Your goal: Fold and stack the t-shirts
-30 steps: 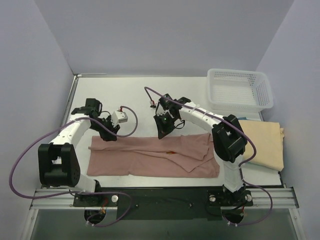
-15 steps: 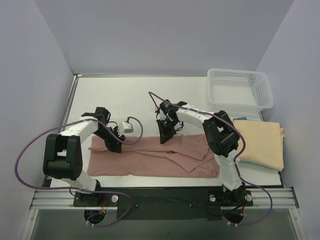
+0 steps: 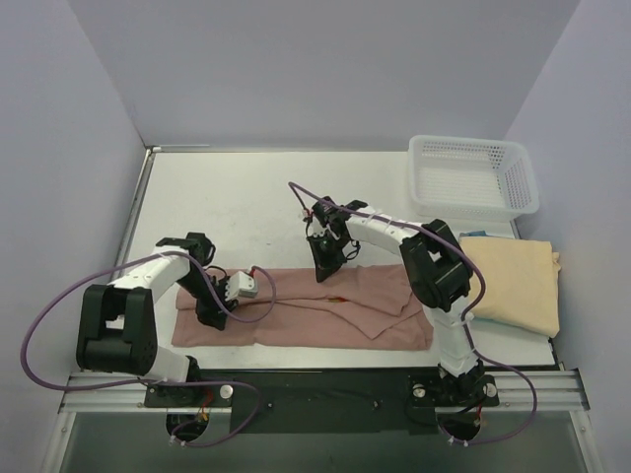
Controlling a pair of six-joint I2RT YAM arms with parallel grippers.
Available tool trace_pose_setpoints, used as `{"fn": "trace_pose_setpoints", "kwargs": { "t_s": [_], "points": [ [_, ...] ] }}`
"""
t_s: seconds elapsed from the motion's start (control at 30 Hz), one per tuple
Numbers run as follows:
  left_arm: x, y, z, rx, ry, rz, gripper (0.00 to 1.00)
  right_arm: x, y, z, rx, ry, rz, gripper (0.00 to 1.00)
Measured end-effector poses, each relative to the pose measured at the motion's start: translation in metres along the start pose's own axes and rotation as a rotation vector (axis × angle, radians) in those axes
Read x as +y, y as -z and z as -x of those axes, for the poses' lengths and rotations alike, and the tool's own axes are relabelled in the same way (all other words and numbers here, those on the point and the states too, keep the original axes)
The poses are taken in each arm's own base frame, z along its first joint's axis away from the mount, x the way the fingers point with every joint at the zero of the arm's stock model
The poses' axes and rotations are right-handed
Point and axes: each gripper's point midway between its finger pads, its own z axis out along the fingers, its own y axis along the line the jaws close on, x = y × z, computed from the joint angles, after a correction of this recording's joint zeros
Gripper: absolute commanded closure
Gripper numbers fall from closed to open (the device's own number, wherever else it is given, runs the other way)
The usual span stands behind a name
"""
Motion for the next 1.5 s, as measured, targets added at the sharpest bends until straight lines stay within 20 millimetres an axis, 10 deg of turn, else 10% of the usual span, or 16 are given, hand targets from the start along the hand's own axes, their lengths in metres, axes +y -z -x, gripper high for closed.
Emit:
{"fn": "trace_pose_setpoints", "kwargs": {
  "t_s": [0.37,0.73,1.2,1.5],
  "points": [
    [0.052,0.058,0.055,-0.146,0.023,0.199,0.63,0.017,0.023,-0.005,-0.091,0.213,-0.031,1.0],
    [0.128,0.035,-0.011,-0.038,0.343,0.495,0.66,0.01,0.005,-0.038,-0.006,0.252,-0.031,1.0],
    [0.137,0.044,-0.023,-0.066,0.375,0.552,0.6,0.02,0.019,-0.082,0.052,0.309,0.037,0.95],
    [0.123,0.069,0.011,-0.172,0.336,0.534,0.57,0.034,0.095,-0.052,-0.213,0.249,0.079,0.84]
  ]
}}
